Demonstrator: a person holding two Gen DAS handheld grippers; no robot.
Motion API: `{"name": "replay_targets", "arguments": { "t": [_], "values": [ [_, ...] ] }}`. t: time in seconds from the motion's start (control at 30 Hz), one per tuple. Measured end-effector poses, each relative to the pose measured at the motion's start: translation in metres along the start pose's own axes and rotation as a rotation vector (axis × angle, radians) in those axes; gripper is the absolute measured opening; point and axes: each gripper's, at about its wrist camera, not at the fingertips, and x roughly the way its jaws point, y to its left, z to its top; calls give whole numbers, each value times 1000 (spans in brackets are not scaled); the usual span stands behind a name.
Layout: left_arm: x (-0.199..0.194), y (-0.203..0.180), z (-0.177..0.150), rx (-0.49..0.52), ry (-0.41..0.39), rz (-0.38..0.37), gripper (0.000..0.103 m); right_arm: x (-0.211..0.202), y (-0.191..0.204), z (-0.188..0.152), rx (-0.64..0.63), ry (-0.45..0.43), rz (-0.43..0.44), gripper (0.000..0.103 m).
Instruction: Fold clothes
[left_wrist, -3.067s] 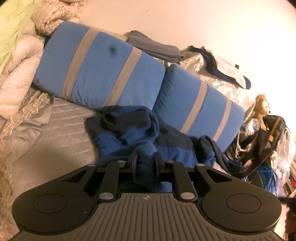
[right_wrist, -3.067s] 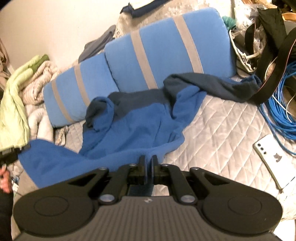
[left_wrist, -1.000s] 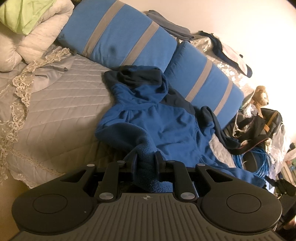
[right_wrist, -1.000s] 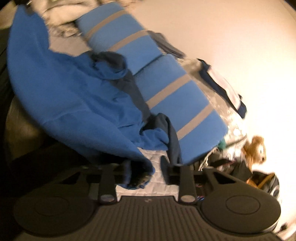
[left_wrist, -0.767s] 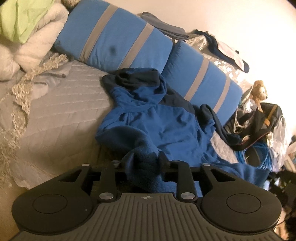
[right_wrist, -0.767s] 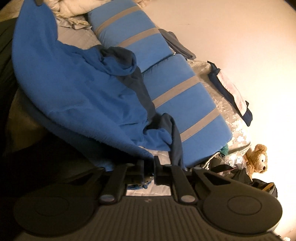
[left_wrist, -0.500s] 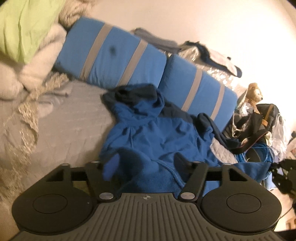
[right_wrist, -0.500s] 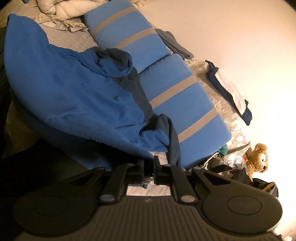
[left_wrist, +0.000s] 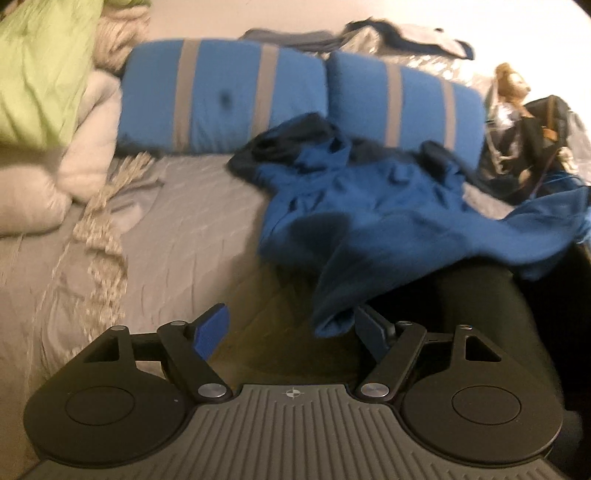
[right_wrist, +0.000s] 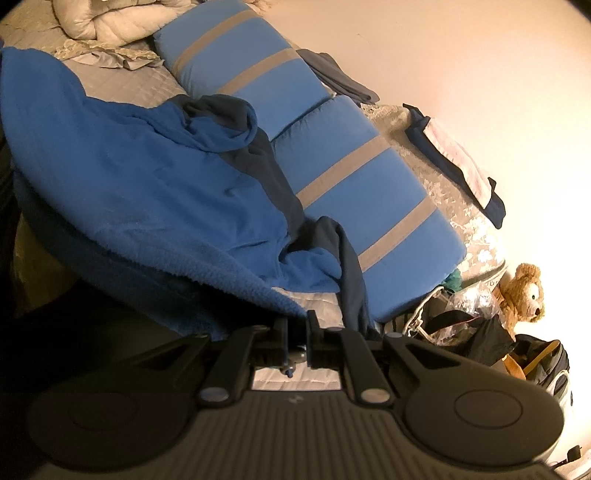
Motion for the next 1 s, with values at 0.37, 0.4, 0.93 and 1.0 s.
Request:
{"name": "replay_targets", "arguments": {
  "t": [0.37,0.4,0.93,1.0],
  "values": [
    [28,18,-8,-228,-99,37,65,0,-2,-7,42,12,4,10],
    [30,18,-7,-242,-101,35,57,0,-2,-8,45,14,7,10],
    [26,8,9,-203,-114,73,43,0,17,-1,-107,30,42,42],
    [26,7,10,-198,-113,69,36,5,18,1,-115,37,44,41]
  ]
}}
